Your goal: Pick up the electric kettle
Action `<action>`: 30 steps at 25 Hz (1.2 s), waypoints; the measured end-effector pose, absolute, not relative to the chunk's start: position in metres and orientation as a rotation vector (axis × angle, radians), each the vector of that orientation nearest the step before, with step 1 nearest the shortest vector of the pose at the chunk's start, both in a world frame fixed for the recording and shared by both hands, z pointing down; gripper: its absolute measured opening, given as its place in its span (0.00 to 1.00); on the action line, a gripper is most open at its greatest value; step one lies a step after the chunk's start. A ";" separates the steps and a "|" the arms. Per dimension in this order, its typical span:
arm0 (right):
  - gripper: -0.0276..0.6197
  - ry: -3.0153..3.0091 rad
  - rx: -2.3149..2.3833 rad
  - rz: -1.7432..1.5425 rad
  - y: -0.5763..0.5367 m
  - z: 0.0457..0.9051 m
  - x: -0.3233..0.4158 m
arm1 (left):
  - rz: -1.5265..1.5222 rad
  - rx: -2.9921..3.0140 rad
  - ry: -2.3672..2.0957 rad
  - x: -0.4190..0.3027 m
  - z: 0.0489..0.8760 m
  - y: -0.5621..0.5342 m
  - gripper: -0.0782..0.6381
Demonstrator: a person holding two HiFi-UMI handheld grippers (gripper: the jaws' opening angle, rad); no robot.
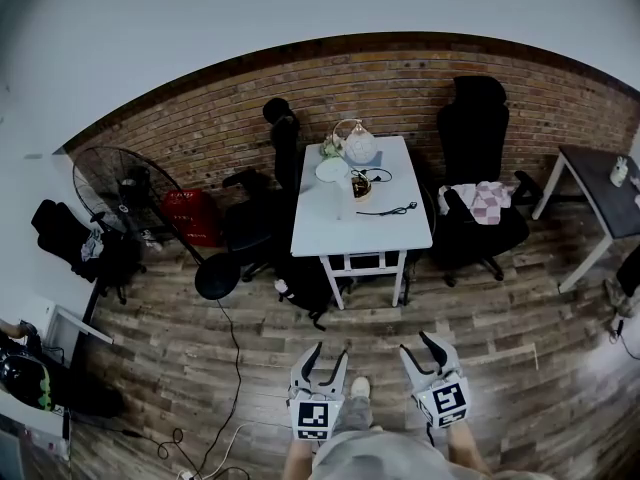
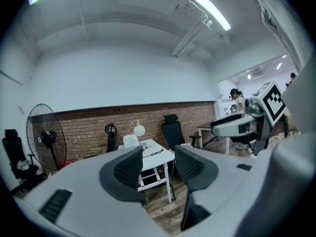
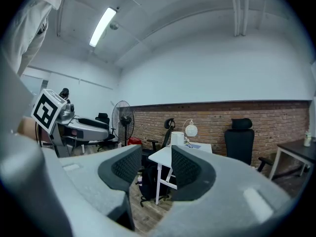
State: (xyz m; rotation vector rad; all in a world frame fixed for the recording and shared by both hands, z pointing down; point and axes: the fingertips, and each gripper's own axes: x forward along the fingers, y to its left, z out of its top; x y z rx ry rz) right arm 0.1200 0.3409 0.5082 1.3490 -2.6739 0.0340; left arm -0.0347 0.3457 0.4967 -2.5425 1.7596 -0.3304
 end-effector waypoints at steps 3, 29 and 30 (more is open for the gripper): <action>0.32 -2.670 1.352 0.029 0.326 0.510 0.118 | -0.339 -2.557 1.763 -0.037 0.500 0.332 0.40; 0.32 -2.625 1.360 0.025 0.162 0.511 0.086 | -0.372 -2.599 1.738 -0.069 0.499 0.162 0.40; 0.32 -2.621 1.366 0.042 0.157 0.511 0.085 | -0.372 -2.601 1.737 -0.071 0.500 0.156 0.40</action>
